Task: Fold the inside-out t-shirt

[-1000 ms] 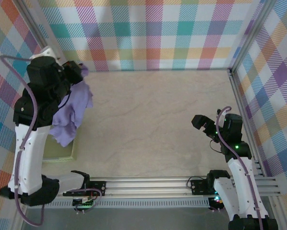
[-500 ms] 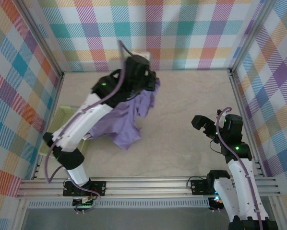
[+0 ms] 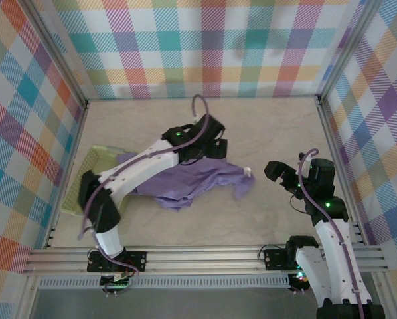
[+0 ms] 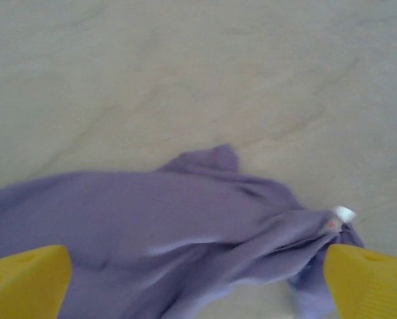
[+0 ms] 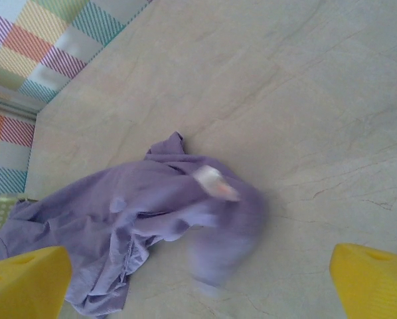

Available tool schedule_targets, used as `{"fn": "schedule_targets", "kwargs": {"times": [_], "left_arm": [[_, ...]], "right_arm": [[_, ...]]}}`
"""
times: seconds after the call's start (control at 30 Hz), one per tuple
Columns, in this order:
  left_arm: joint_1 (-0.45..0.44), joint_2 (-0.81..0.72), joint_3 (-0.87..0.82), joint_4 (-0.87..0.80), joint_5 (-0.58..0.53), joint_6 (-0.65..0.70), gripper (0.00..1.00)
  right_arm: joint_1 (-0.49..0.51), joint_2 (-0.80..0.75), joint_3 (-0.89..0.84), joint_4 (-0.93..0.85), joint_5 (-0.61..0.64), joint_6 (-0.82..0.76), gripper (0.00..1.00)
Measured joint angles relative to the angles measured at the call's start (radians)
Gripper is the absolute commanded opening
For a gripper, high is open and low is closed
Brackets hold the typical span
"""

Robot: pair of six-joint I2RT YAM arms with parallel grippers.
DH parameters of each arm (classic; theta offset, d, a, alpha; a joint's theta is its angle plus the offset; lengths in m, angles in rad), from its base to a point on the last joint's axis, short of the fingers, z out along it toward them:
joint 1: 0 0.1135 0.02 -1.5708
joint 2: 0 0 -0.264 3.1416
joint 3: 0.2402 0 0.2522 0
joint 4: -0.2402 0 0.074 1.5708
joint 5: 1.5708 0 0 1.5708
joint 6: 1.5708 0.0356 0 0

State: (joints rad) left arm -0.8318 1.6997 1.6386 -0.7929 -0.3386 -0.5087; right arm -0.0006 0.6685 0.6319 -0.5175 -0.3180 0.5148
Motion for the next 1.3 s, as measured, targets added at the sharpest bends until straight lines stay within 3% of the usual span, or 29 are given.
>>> {"fn": "schedule_targets", "kwargs": {"times": [0.2,0.4,0.53,0.77,0.87,0.93,1.07,1.2,1.3], "left_arm": [[0.137,-0.329,-0.279,-0.144,-0.198,-0.169,1.00],[0.412,-0.509,-0.559,-0.140,-0.101,-0.186,0.97],[0.472,-0.491,-0.617,-0.070,0.005,-0.149,0.86],[0.523,-0.425,-0.679,0.039,0.109,-0.121,0.66],[0.525,-0.407,-0.681,0.057,0.130,-0.109,0.48],[0.527,-0.397,-0.681,0.071,0.139,-0.098,0.28],[0.527,-0.386,-0.669,0.068,0.146,-0.092,0.01],[0.506,-0.386,-0.605,0.043,0.128,-0.071,0.00],[0.423,-0.398,-0.524,0.022,0.076,-0.069,0.00]], "right_arm": [[0.099,0.040,0.000,0.000,0.016,-0.026,1.00],[0.263,0.129,0.000,0.010,0.083,-0.033,1.00],[0.343,0.171,0.000,0.022,0.132,-0.032,1.00],[0.411,0.193,0.000,0.031,0.196,-0.027,1.00],[0.415,0.196,0.000,0.030,0.215,-0.025,1.00],[0.415,0.197,0.000,0.030,0.229,-0.024,1.00],[0.418,0.196,0.000,0.030,0.252,-0.021,1.00],[0.420,0.193,0.000,0.029,0.277,-0.021,1.00],[0.420,0.185,0.003,0.027,0.292,-0.021,1.00]]}}
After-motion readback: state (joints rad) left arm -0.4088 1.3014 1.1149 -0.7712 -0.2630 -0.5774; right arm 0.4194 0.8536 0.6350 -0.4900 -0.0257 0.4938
